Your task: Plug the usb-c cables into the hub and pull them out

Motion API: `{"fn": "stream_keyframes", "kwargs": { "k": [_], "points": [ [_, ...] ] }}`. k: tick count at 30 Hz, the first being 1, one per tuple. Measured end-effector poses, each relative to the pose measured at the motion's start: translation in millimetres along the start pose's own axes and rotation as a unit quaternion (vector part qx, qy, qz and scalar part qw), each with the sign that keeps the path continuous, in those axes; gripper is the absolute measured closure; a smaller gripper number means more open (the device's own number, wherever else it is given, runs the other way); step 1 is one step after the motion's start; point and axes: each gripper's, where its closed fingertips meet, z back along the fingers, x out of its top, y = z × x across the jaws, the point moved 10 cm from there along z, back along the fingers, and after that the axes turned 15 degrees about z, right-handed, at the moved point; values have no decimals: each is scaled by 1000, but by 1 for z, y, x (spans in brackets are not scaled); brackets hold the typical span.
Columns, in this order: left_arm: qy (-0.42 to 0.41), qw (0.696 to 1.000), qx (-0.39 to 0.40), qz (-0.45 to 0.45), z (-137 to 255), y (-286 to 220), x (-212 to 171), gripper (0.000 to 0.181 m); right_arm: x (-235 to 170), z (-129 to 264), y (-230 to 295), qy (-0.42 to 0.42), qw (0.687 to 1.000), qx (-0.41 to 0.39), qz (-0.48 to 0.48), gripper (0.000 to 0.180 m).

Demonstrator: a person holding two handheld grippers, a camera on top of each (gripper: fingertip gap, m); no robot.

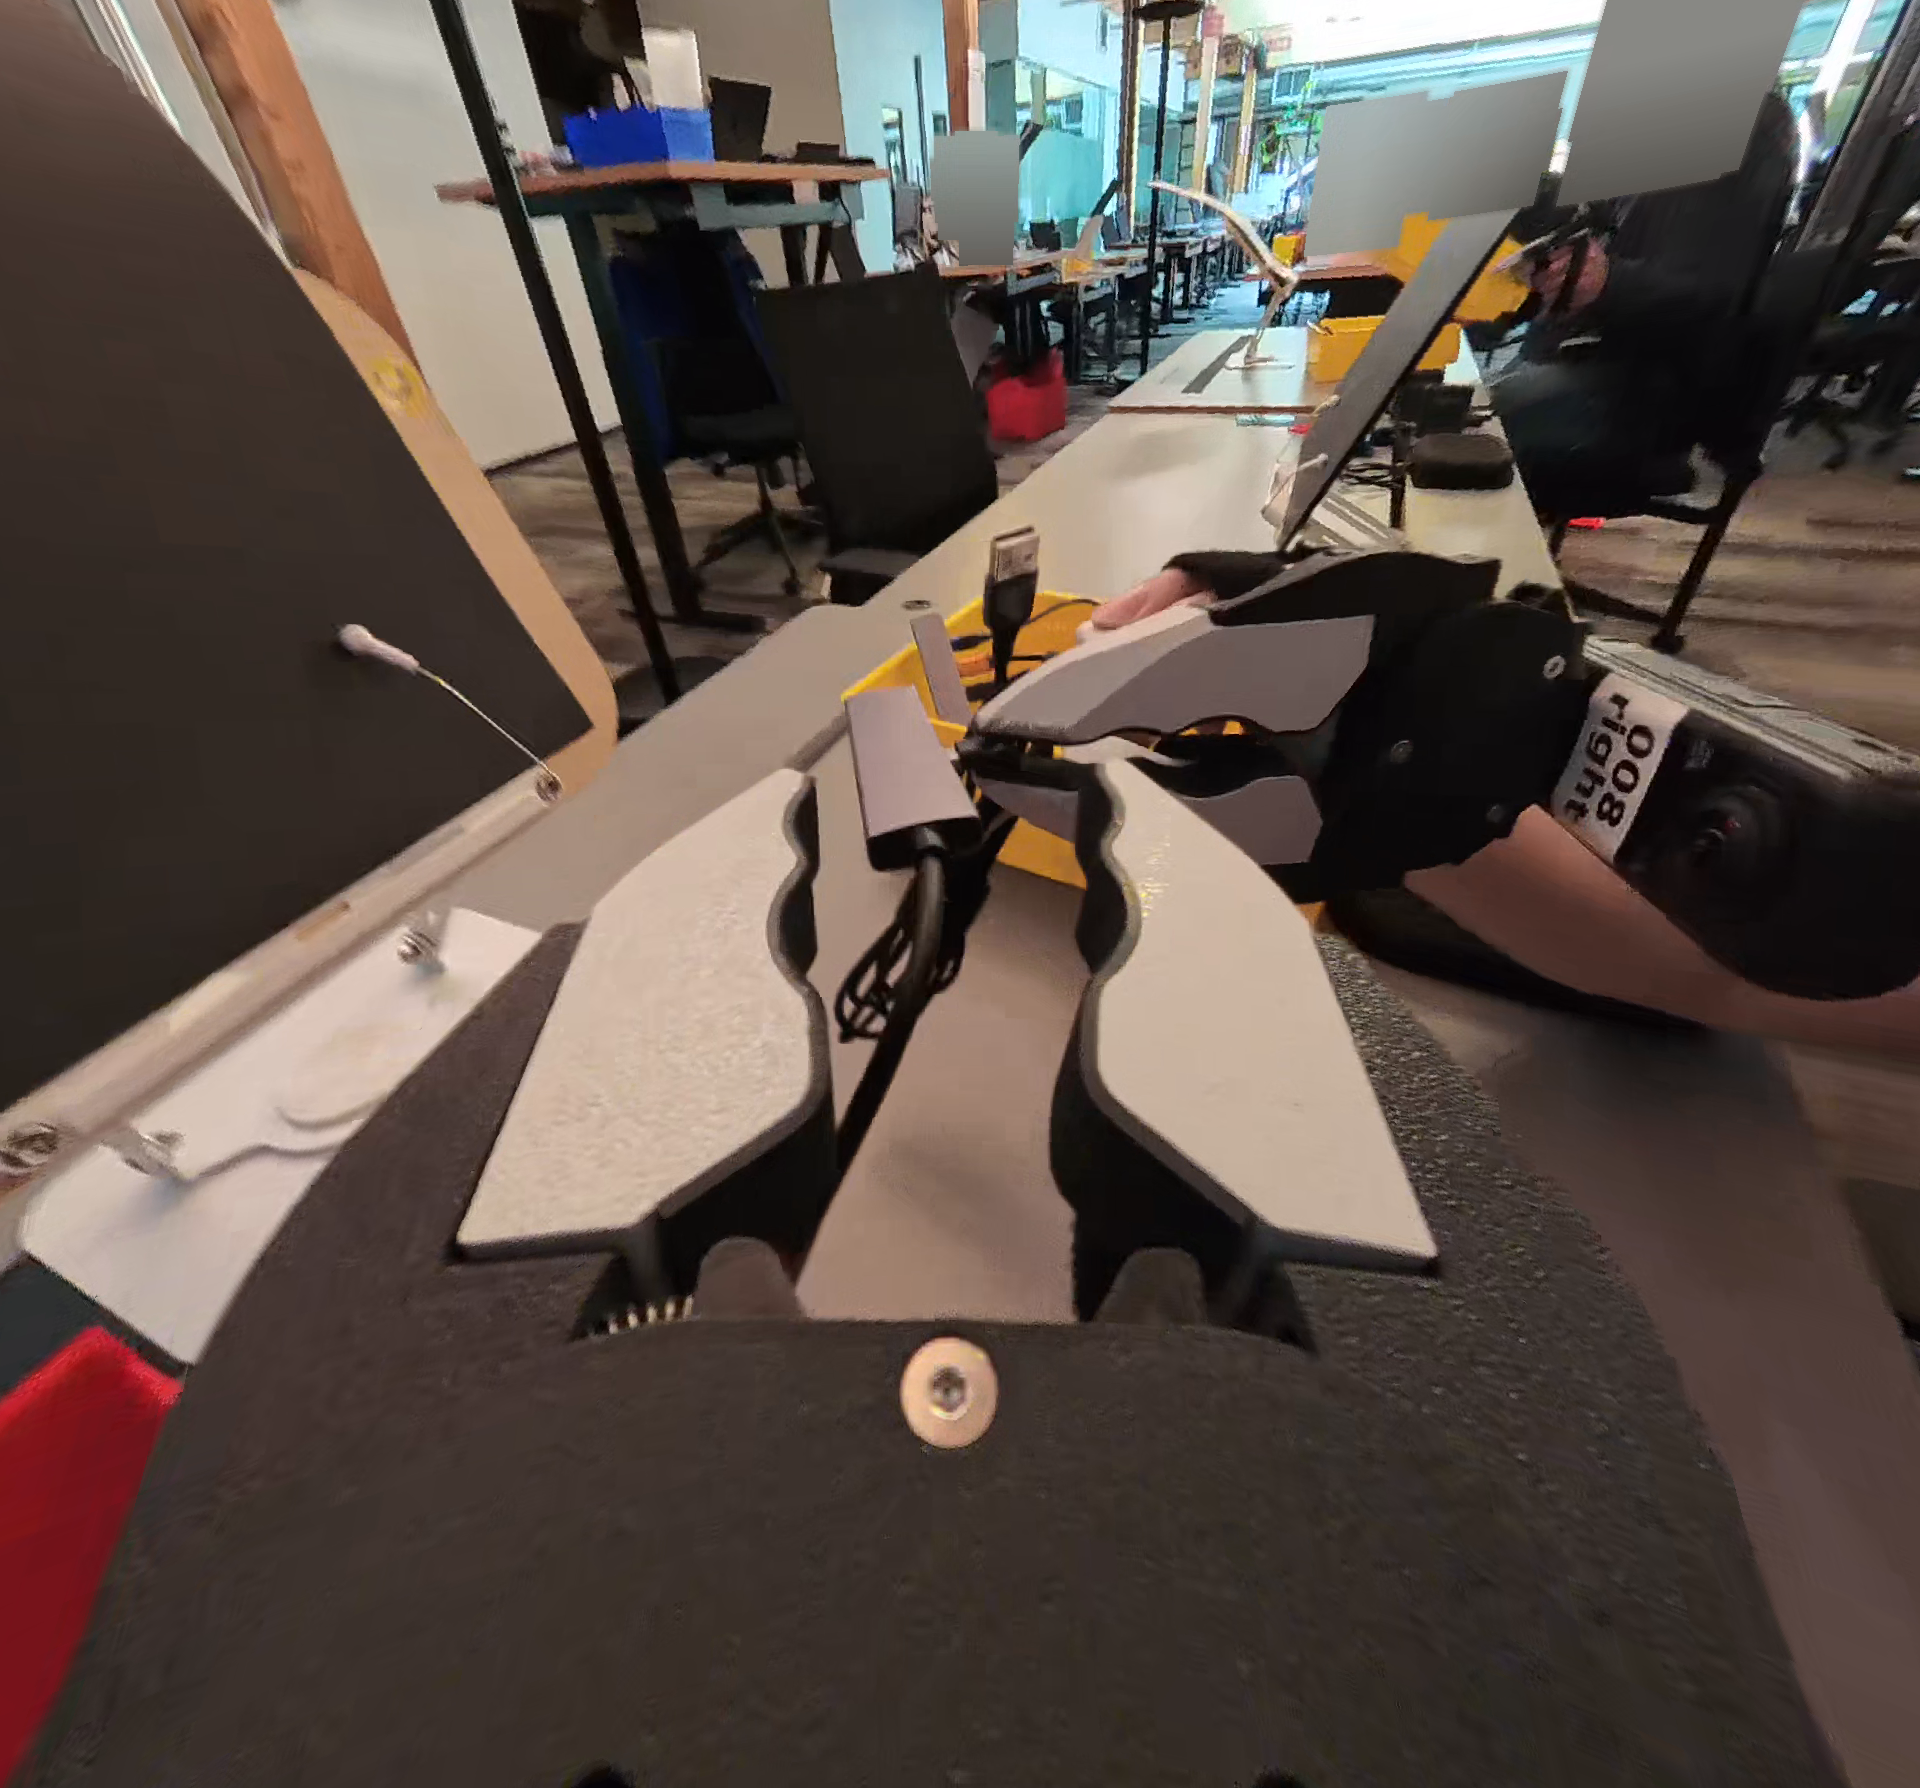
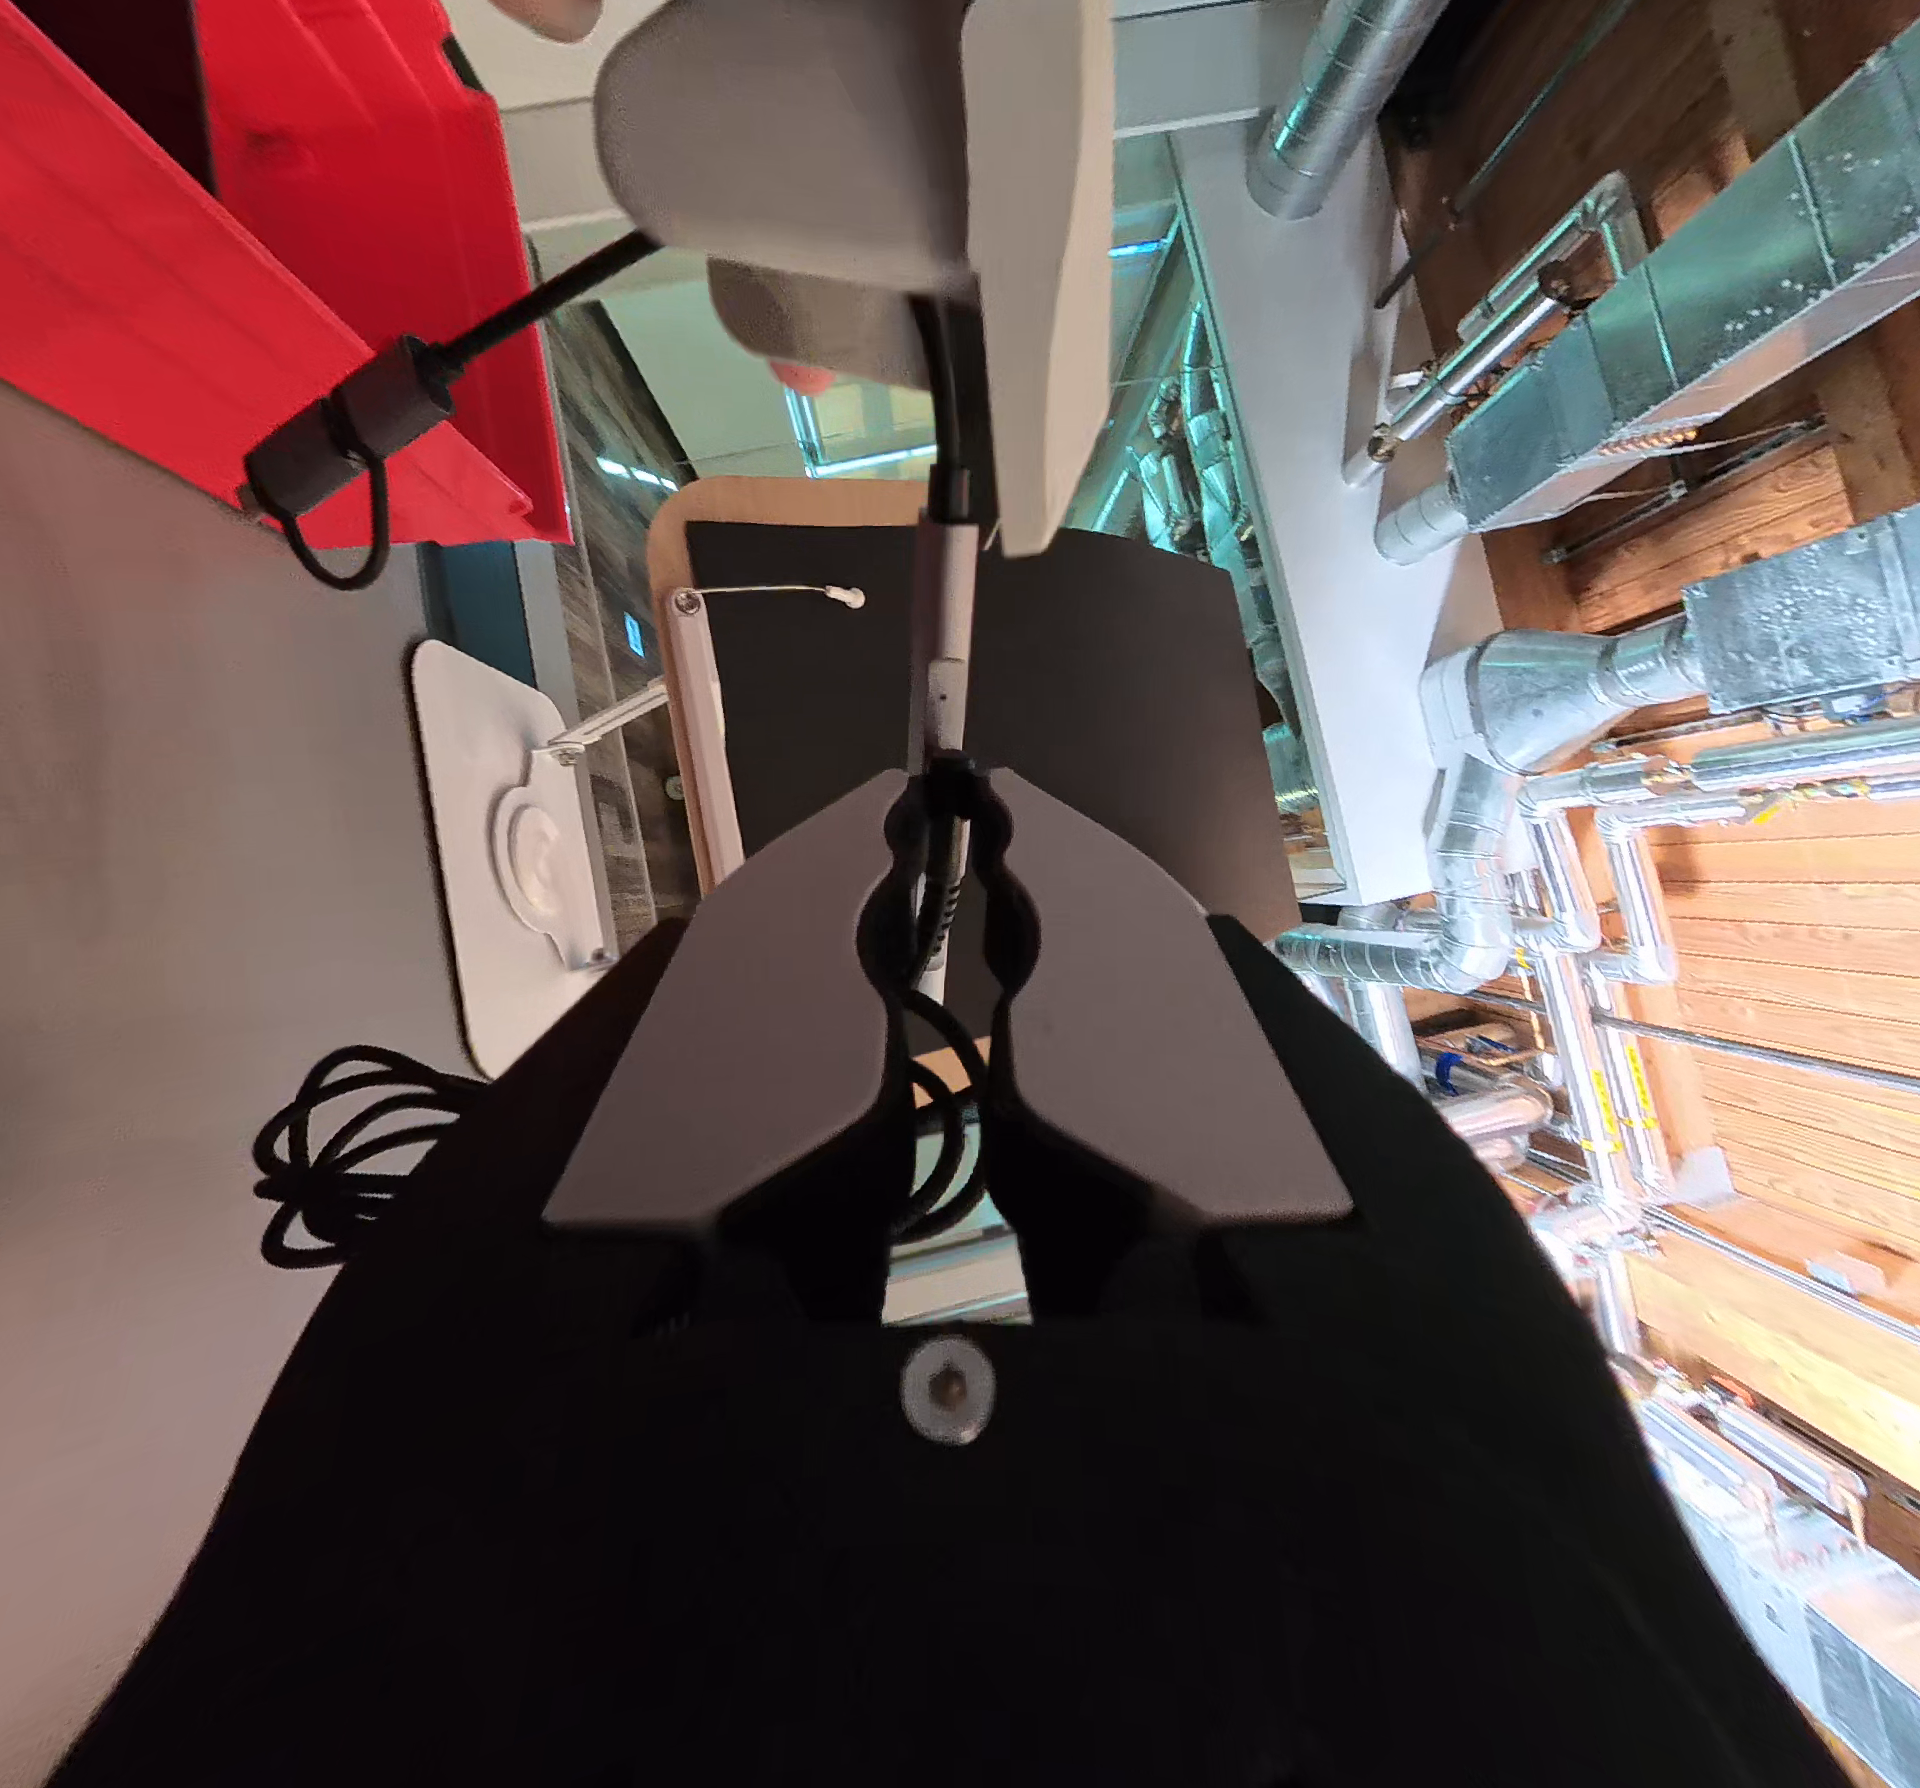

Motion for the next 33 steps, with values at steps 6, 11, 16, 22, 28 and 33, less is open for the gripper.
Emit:
{"fn": "stream_keyframes", "kwargs": {
  "k": [6, 11, 16, 22, 28, 33],
  "points": [
    [2, 999, 33, -19, -17, 2, -7, 132, 8, -1, 5, -2, 1000, -18, 20, 171],
    [11, 997, 41, -62, -18, 1, -12, 153, 10, -1, 6, -5, 1000, -20, 22, 170],
    [15, 999, 29, -37, -16, 4, -12, 155, 11, -1, 8, -6, 999, -26, 29, 170],
    [52, 998, 32, -15, -18, 11, -17, 143, 11, 0, 9, -8, 999, -31, 35, 170],
    [29, 998, 31, -40, -20, 7, -16, 152, 10, 0, 11, -12, 999, -26, 35, 170],
    [24, 997, 33, -70, -18, 7, -17, 156, 12, 0, 10, -18, 999, -19, 23, 170]
  ]
}}
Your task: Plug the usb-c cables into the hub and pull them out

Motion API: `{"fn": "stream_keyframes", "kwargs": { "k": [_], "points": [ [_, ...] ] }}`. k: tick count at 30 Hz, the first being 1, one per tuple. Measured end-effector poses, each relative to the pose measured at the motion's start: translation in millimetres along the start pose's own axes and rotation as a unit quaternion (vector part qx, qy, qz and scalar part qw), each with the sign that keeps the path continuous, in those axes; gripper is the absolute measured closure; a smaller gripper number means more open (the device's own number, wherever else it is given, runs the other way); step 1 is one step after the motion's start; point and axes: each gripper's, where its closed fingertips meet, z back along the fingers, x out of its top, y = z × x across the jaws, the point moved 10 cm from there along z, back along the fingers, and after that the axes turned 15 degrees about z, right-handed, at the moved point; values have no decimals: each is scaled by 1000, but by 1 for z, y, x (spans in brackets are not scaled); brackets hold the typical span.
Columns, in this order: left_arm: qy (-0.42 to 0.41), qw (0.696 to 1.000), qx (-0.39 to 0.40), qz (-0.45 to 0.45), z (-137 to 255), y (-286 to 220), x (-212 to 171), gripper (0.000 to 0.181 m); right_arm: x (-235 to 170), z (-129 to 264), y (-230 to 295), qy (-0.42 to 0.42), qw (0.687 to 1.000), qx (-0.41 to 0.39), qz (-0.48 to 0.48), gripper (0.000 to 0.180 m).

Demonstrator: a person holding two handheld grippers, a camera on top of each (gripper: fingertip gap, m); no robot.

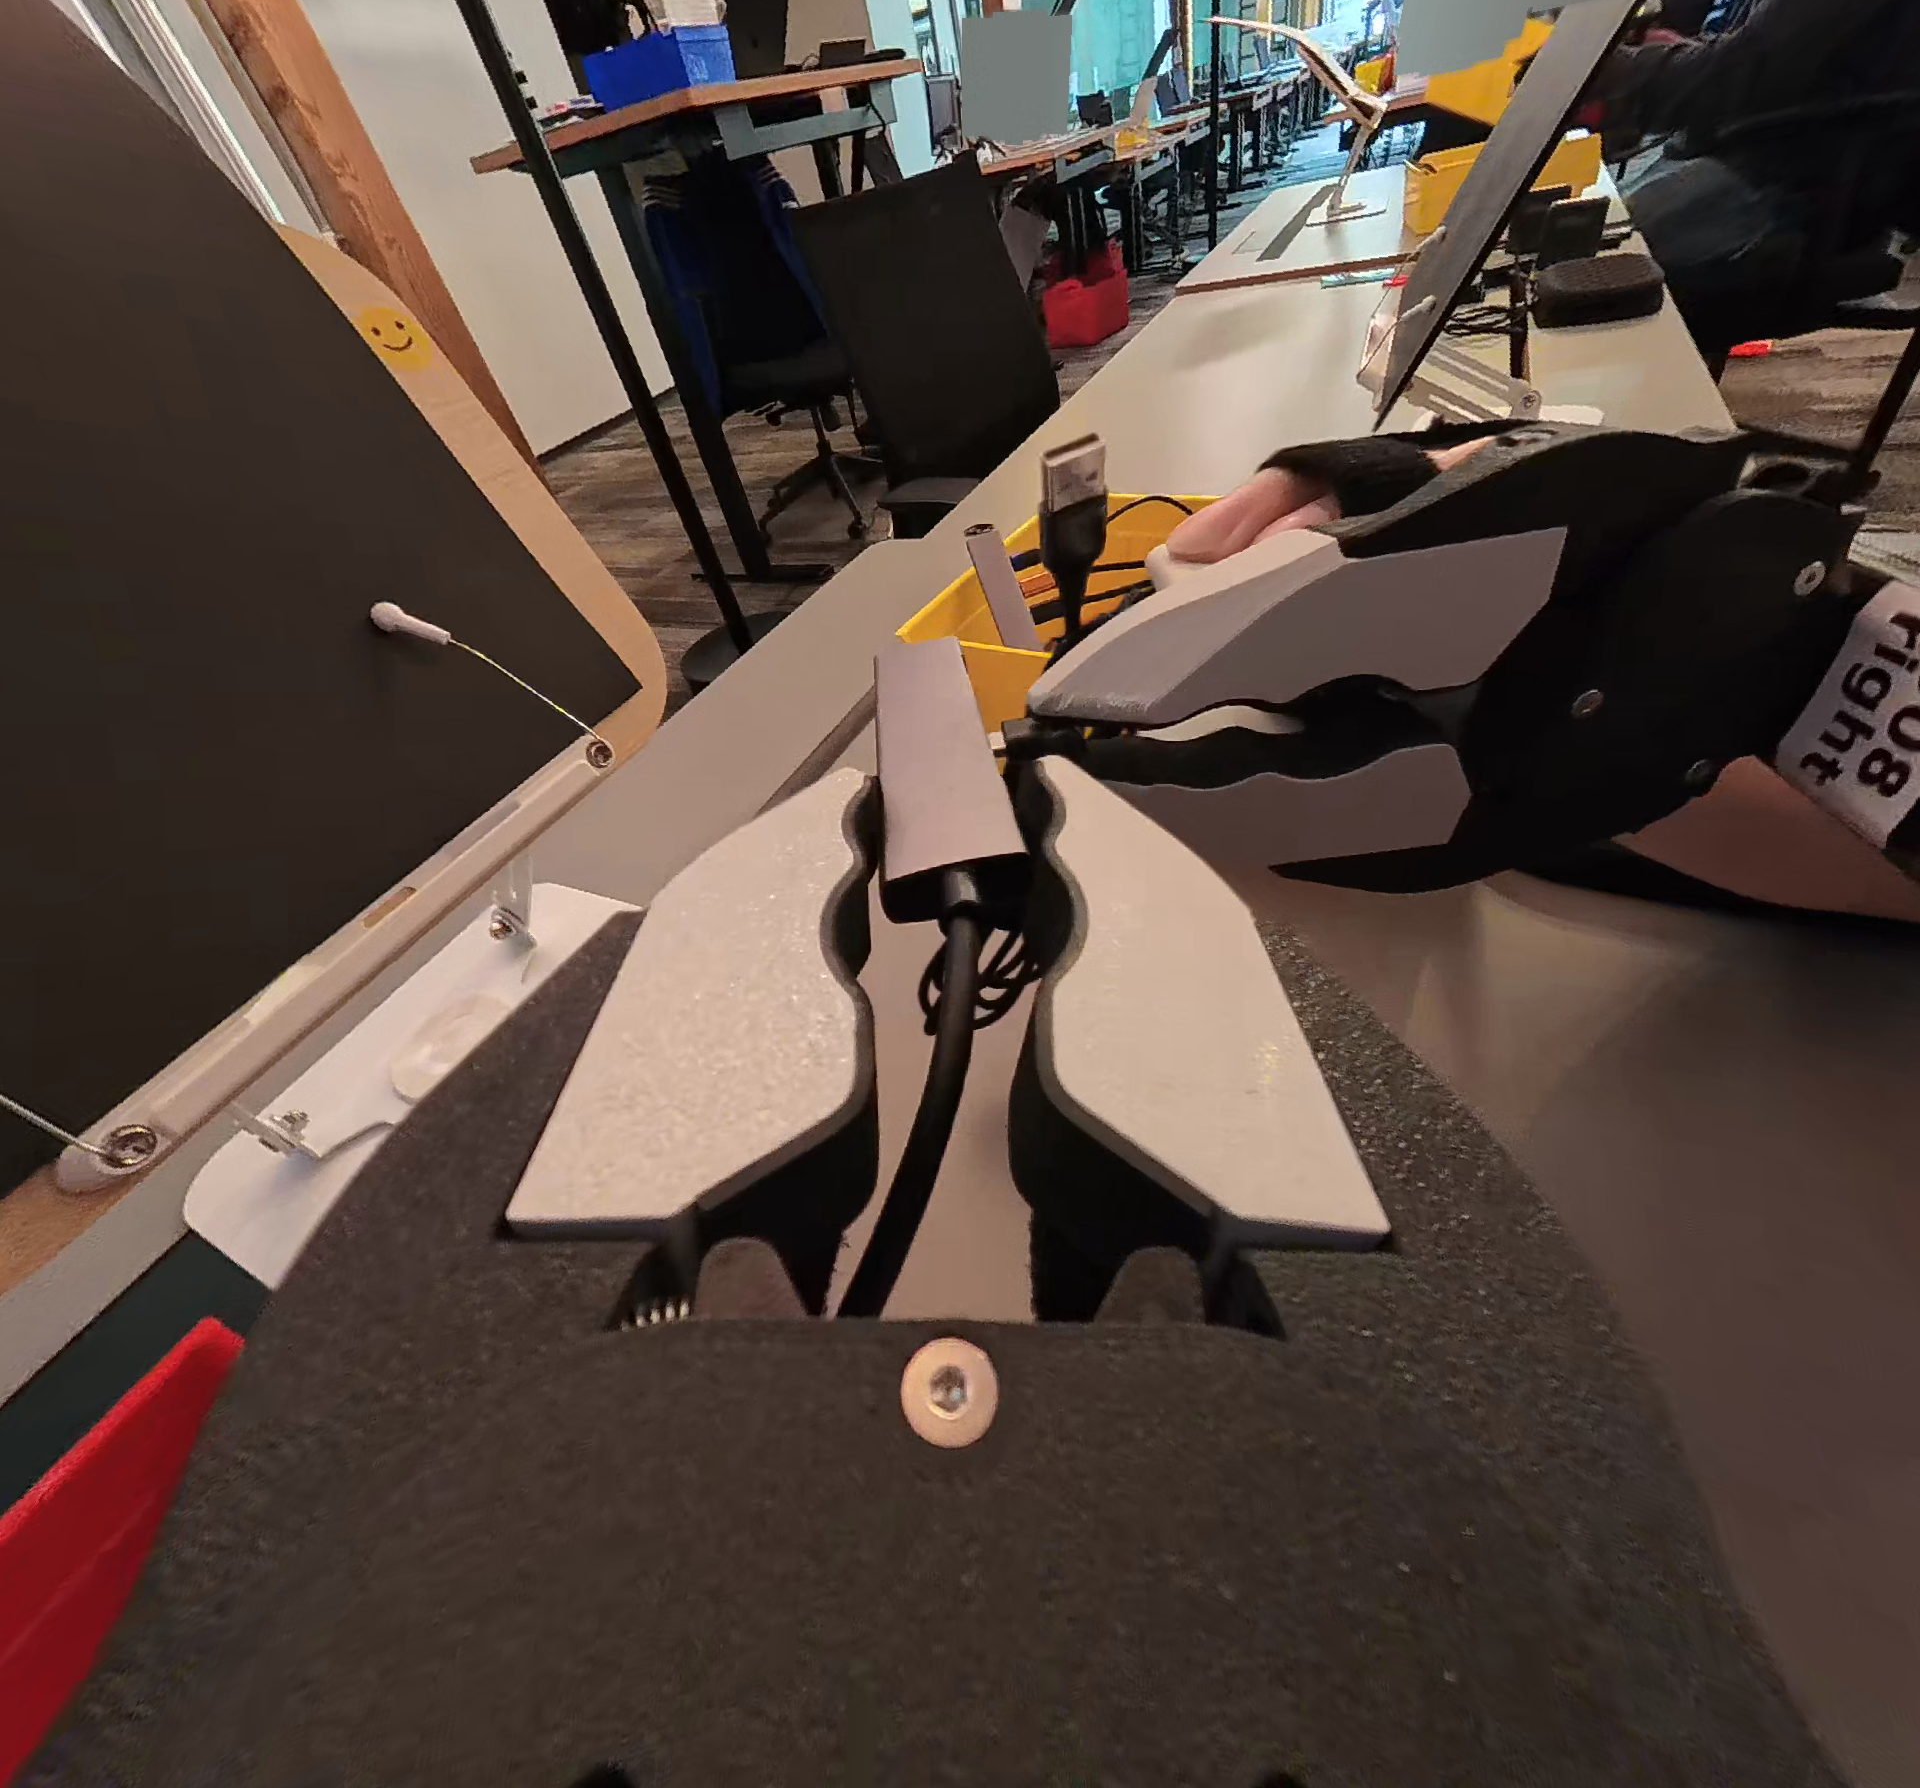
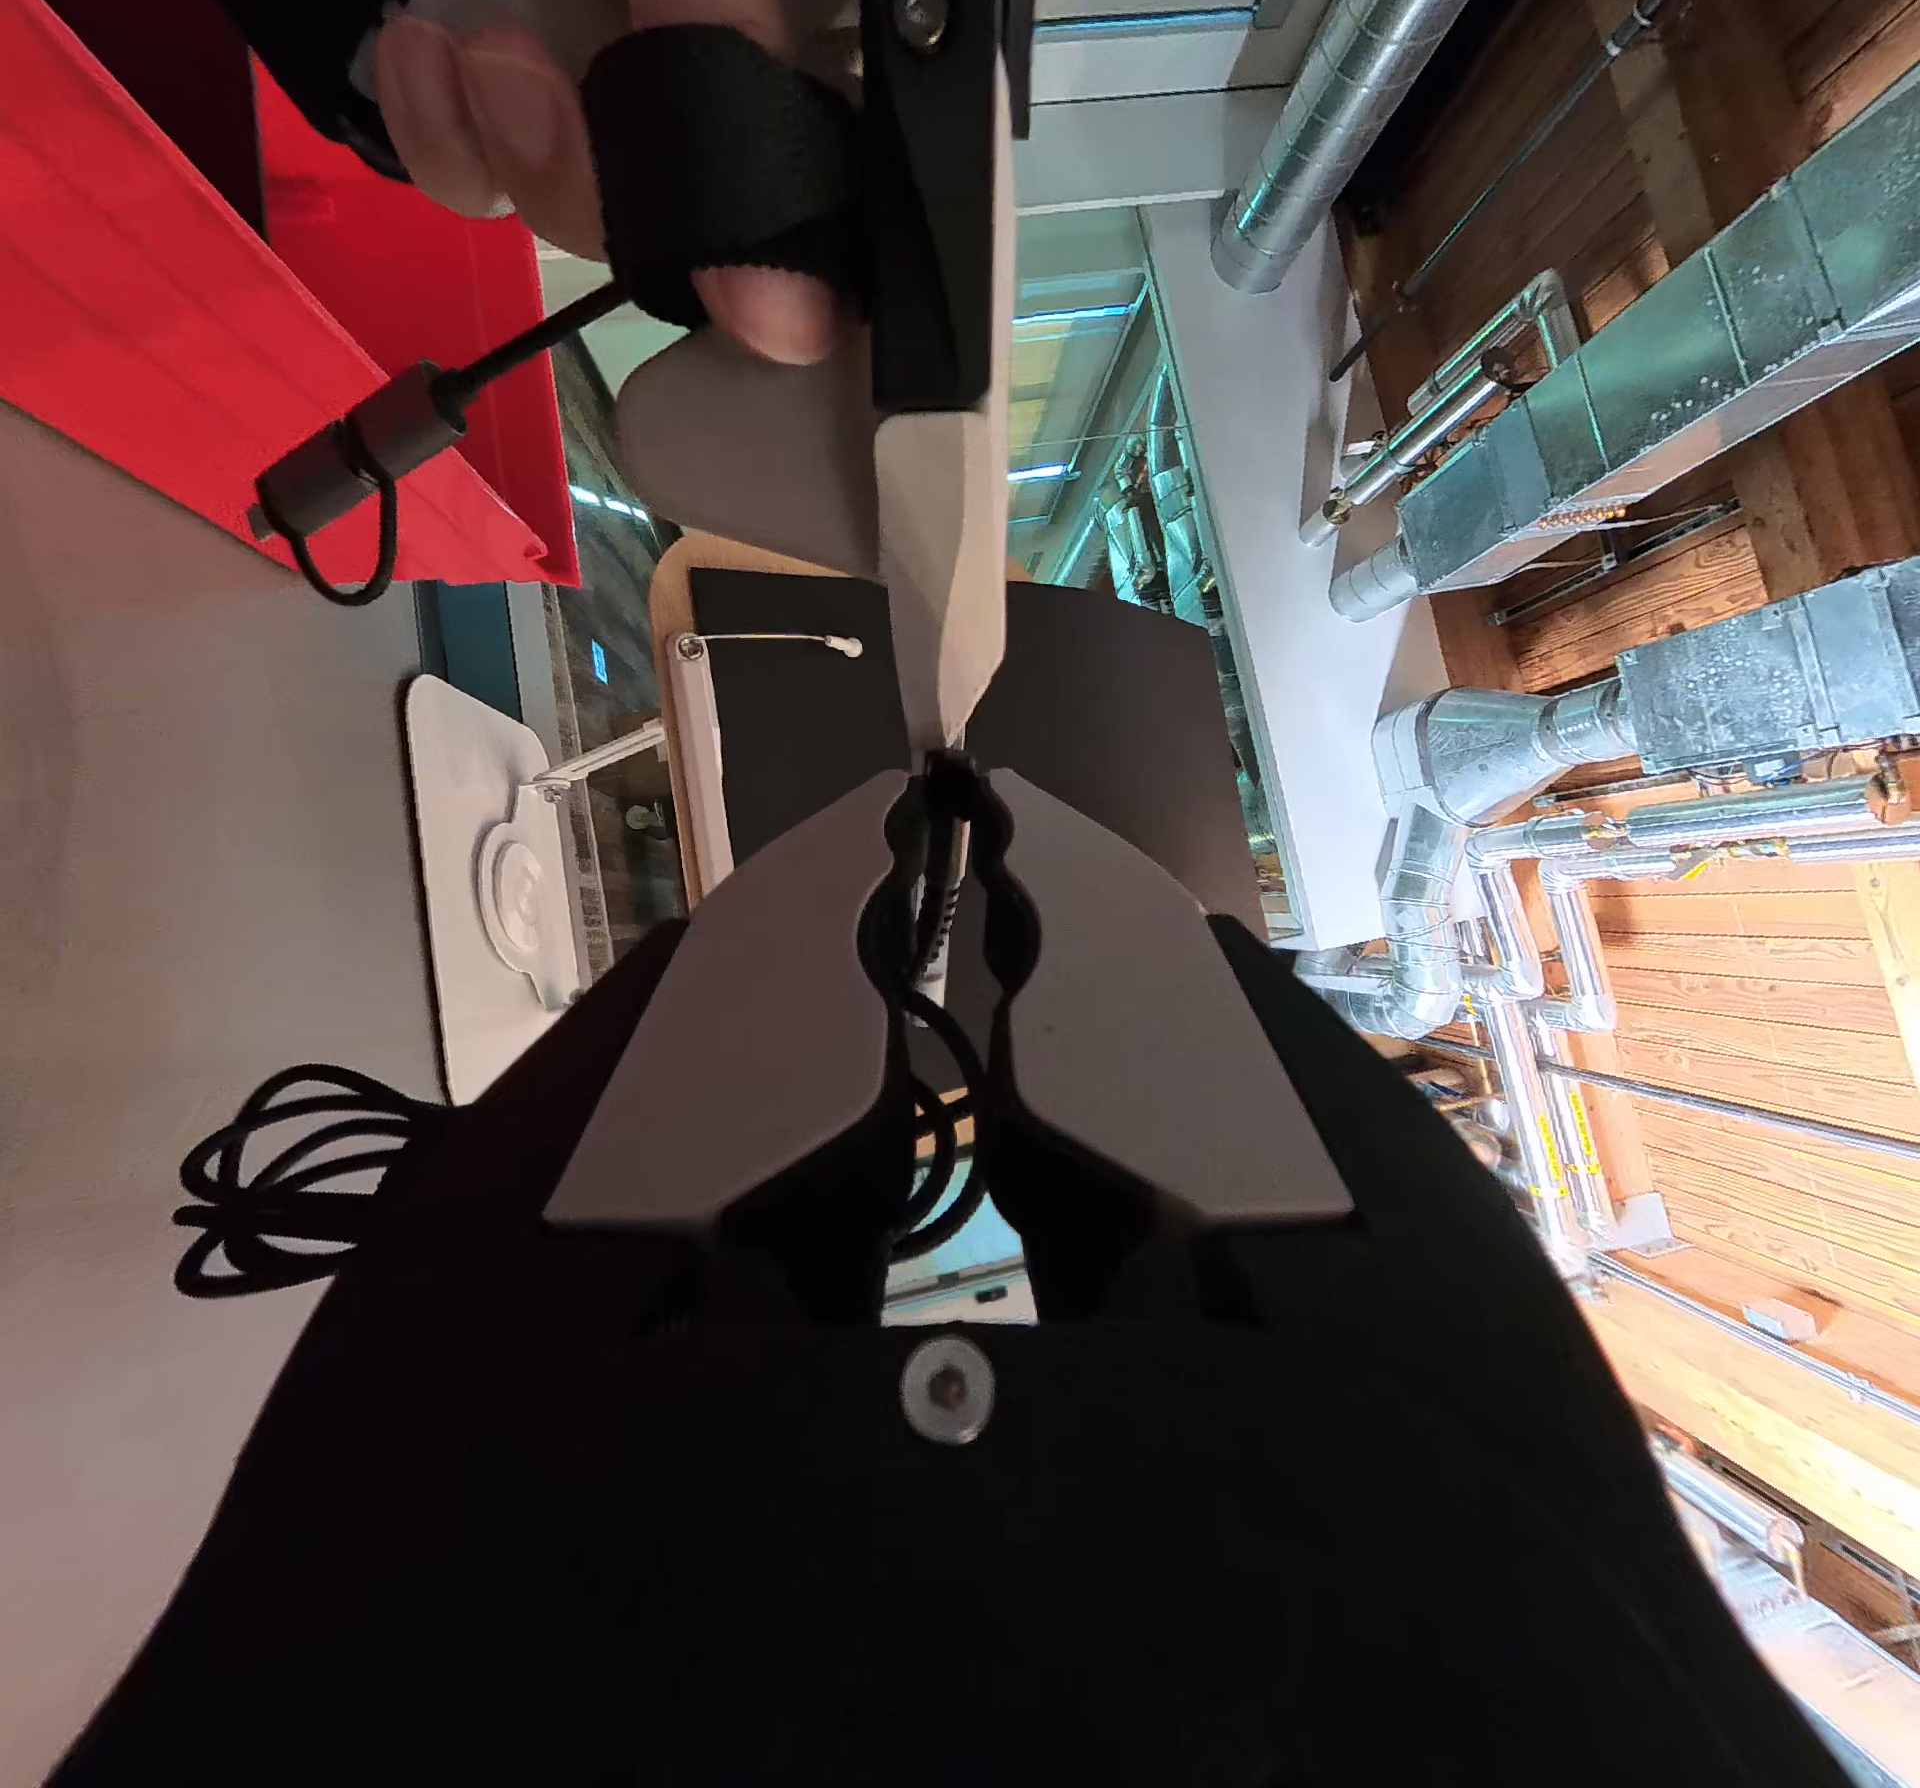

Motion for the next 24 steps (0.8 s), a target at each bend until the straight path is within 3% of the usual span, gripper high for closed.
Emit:
{"fn": "stream_keyframes", "kwargs": {
  "k": [7, 16, 24],
  "points": [
    [5, 999, 14, -48, 5, -6, 2, 156, 2, 2, -1, -14, 1000, -3, -21, 170],
    [7, 999, 19, -24, 3, -7, 4, 156, -1, 2, -4, -7, 1000, 3, -25, 170],
    [29, 995, 44, -82, 6, -12, 4, 156, 1, 3, -5, -12, 999, 6, -32, 170]
  ]
}}
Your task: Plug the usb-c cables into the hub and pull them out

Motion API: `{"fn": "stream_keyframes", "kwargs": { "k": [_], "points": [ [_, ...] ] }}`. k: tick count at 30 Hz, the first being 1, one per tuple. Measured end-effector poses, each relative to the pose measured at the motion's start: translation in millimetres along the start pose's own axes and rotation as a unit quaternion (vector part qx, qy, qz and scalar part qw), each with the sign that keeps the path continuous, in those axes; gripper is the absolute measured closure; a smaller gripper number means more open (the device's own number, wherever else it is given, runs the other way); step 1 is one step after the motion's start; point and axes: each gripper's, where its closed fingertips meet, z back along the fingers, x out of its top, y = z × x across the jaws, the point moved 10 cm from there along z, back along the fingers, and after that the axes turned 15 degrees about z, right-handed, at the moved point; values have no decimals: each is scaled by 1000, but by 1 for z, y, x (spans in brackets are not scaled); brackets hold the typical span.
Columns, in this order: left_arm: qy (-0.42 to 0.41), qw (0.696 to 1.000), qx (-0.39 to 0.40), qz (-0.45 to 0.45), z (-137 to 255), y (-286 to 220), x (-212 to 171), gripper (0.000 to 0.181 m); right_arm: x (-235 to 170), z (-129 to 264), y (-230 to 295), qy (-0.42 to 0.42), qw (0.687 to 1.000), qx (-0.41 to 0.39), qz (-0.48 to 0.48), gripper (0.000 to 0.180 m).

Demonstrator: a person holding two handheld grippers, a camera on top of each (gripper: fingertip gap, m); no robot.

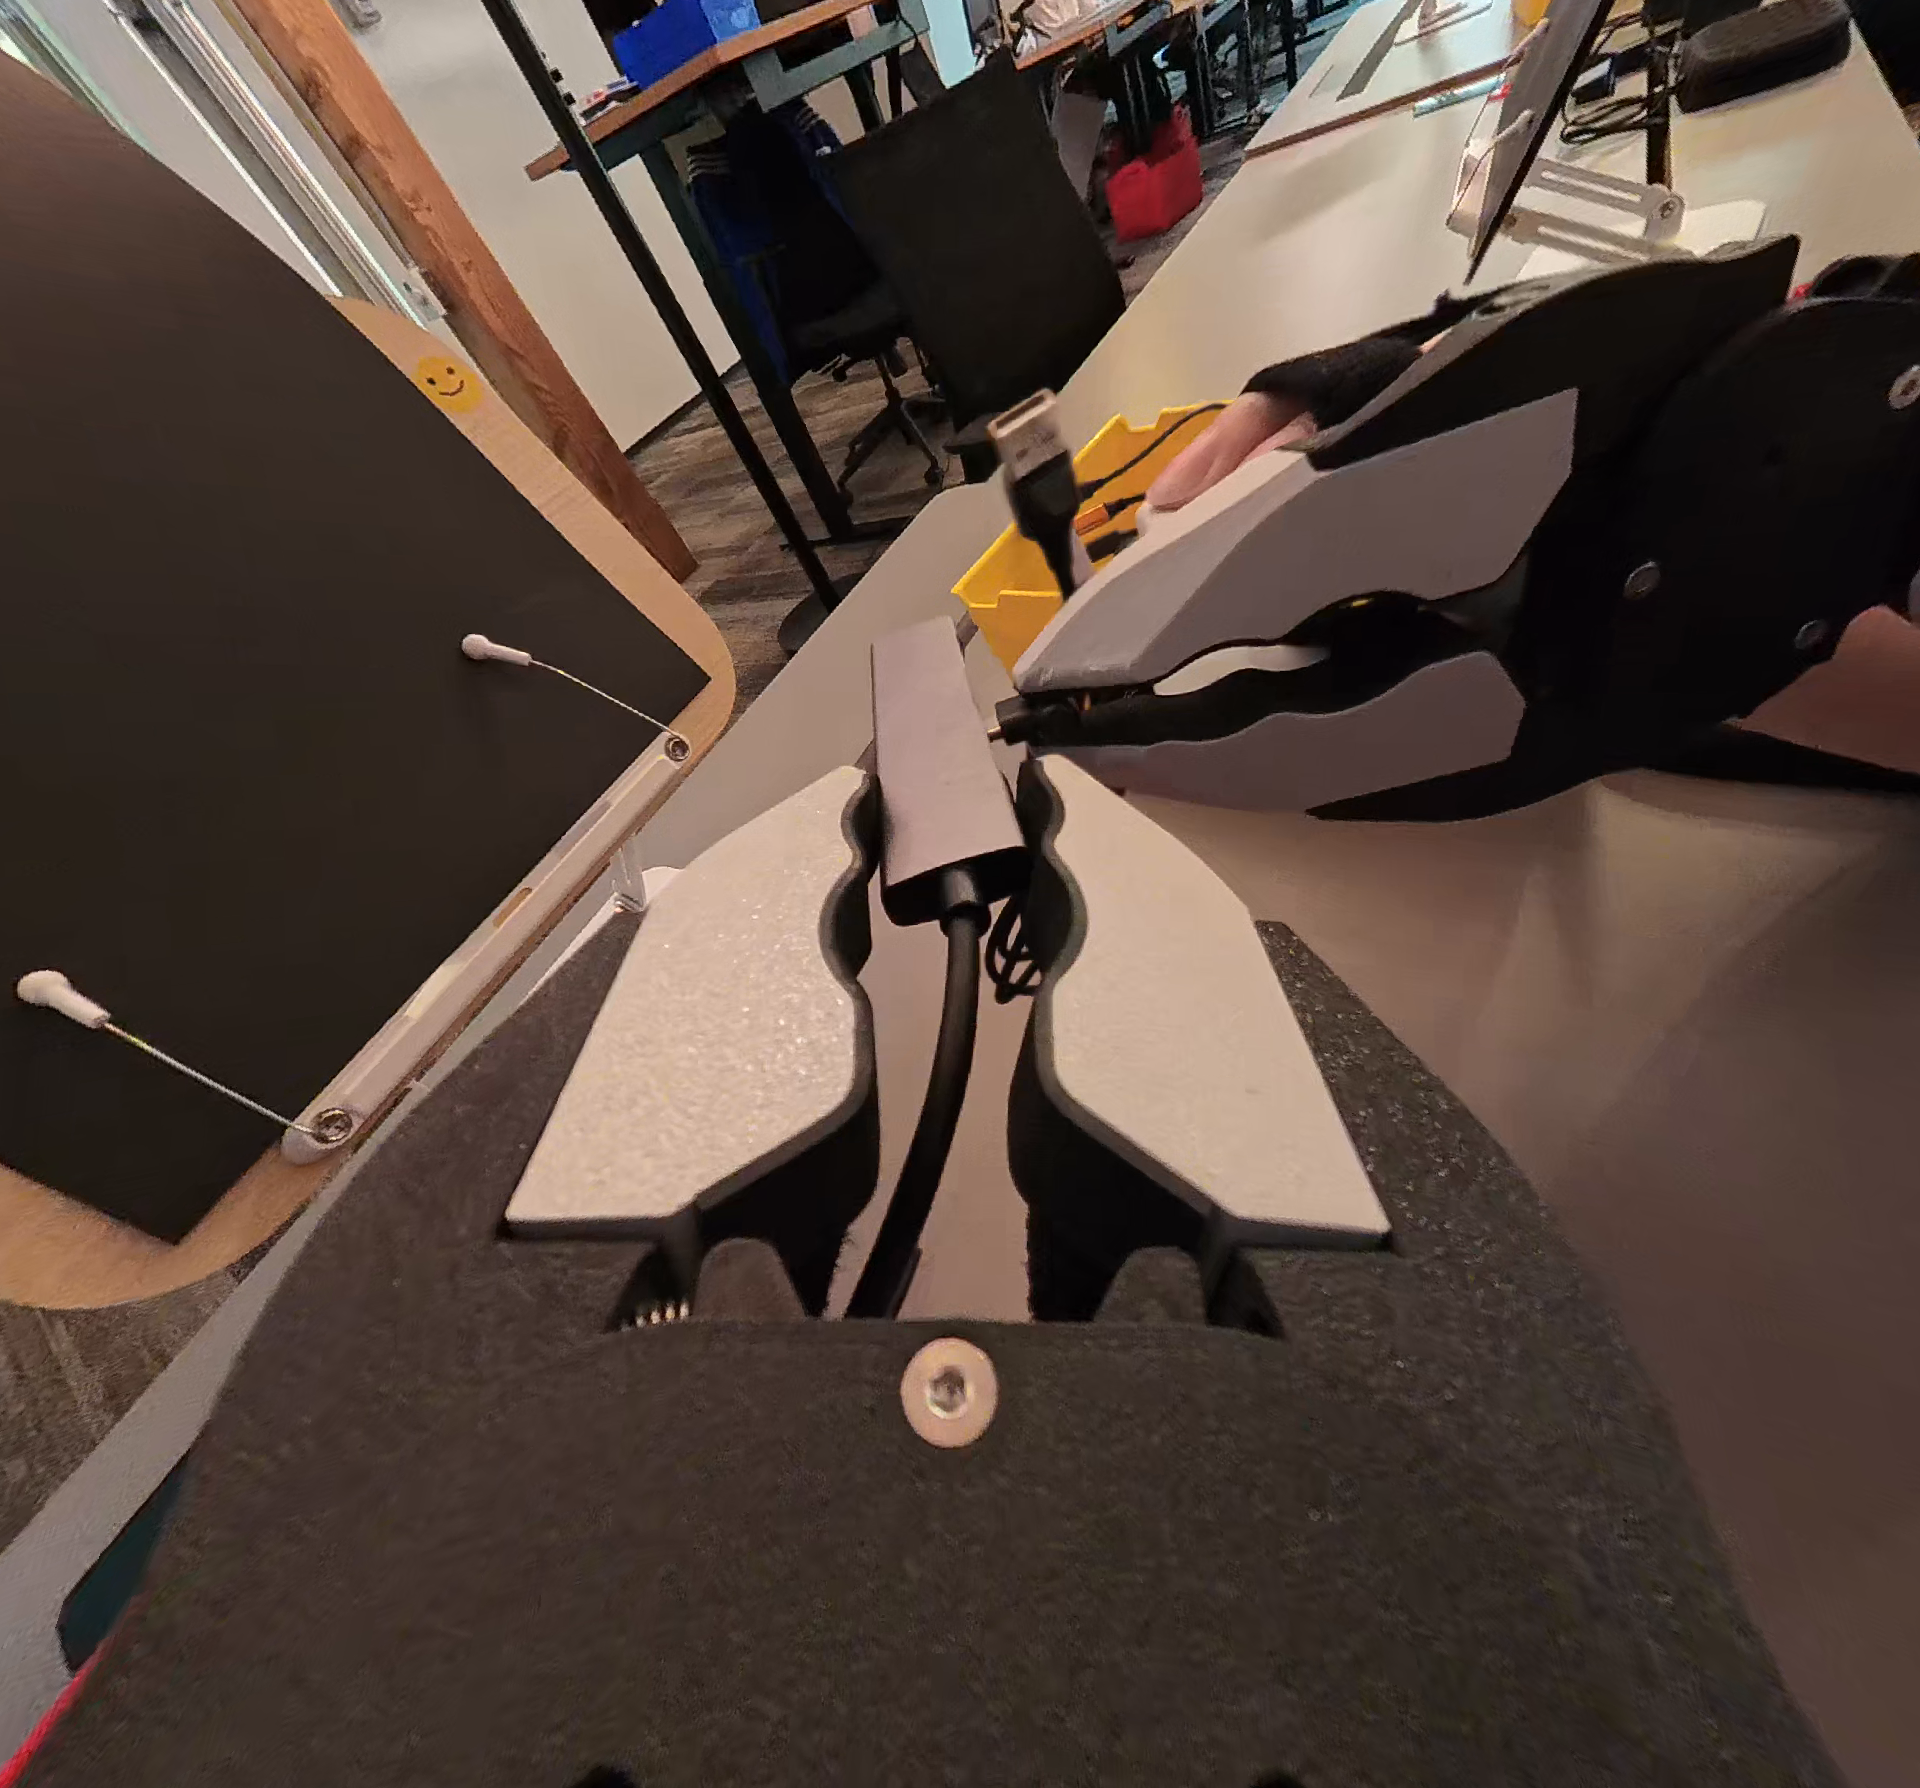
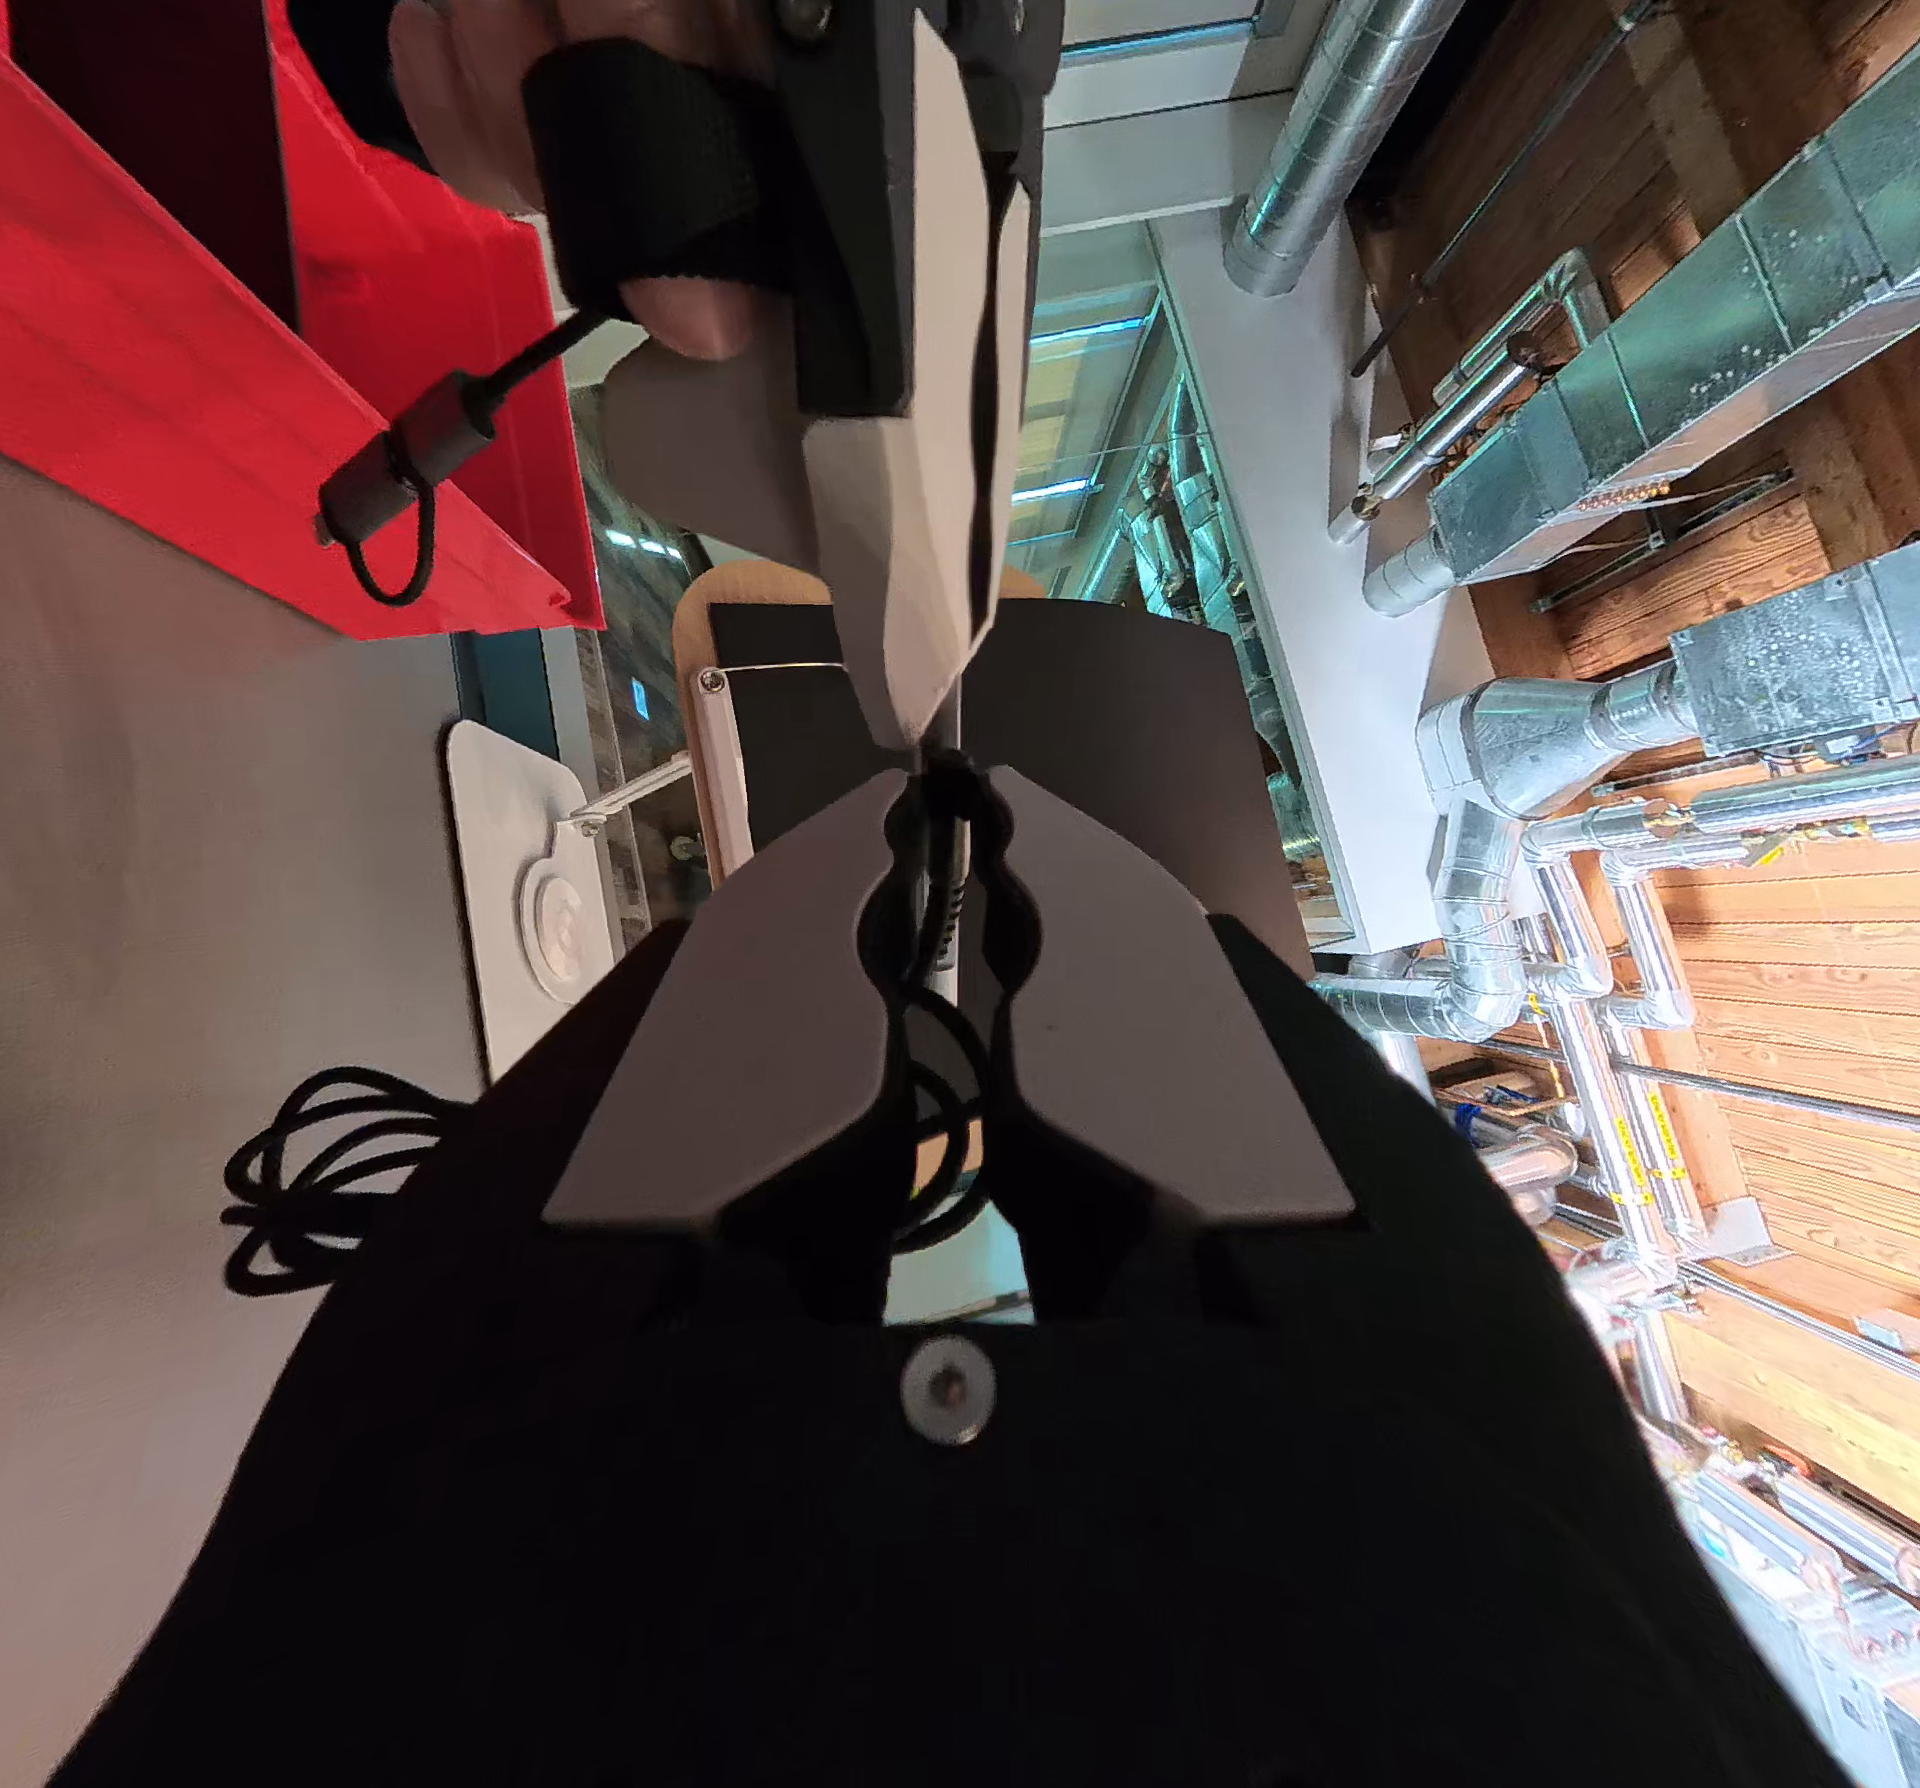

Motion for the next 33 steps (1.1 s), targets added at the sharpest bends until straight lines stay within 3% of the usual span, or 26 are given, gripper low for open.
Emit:
{"fn": "stream_keyframes", "kwargs": {
  "k": [33],
  "points": [
    [19, 998, 64, 0, -9, -6, 2, 156, -2, -7, 6, 27, 998, 27, -41, 172]
  ]
}}
